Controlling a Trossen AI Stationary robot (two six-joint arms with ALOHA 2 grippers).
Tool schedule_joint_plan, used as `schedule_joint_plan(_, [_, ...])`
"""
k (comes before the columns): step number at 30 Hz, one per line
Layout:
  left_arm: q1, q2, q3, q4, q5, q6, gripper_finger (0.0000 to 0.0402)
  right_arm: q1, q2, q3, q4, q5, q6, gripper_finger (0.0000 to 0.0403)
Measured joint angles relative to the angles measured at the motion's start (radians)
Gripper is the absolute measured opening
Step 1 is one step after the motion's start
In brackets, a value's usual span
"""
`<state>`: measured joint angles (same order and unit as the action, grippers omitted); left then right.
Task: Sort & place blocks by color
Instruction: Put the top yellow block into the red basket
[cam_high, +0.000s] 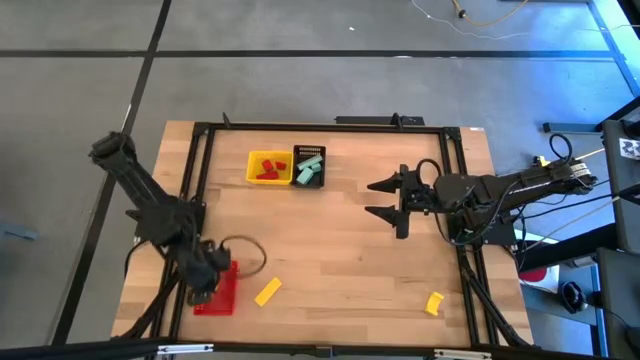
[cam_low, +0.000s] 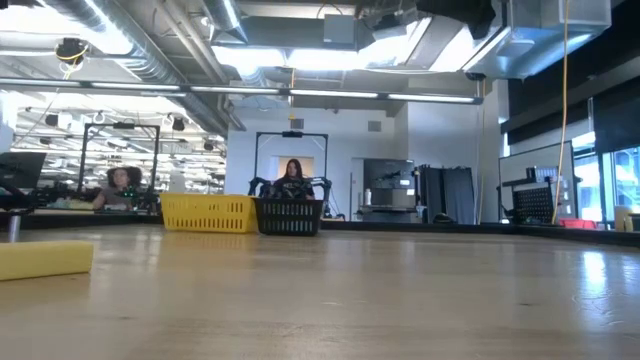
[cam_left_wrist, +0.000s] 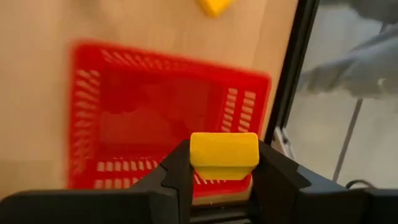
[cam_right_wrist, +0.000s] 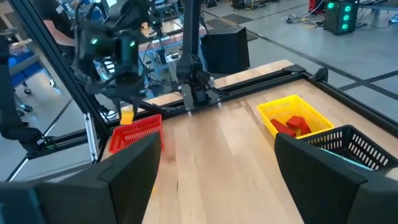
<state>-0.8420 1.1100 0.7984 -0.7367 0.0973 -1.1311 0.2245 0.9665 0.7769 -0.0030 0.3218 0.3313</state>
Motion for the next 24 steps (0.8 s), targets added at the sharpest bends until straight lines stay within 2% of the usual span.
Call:
schedule_joint_plan(6, [-0.043, 0.092, -0.073, 0.154, -0.001, -0.045, 0.0119, 0.0, 0.0, 0.0, -0.023, 0.0, 0.0, 0.0314])
schedule_joint_plan(10, [-0.023, 0.131, -0.09, 0.154, 0.004, -0.034, 0.0119, 0.0, 0.0, 0.0, -0.025, 0.0, 0.0, 0.0314])
schedule_joint_plan(15, [-0.013, 0.167, -0.095, 0.155, 0.071, 0.015, 0.0119, 0.0, 0.0, 0.0, -0.026, 0.0, 0.0, 0.0314])
schedule_joint_plan(19, [-0.013, 0.174, -0.095, 0.154, 0.067, 0.045, 0.0121, 0.0, 0.0, 0.0, -0.027, 0.0, 0.0, 0.0314])
schedule_joint_plan(24, [-0.011, 0.174, -0.095, 0.155, 0.051, 0.045, 0.0164, 0.0, 0.0, 0.0, -0.027, 0.001, 0.0, 0.0314])
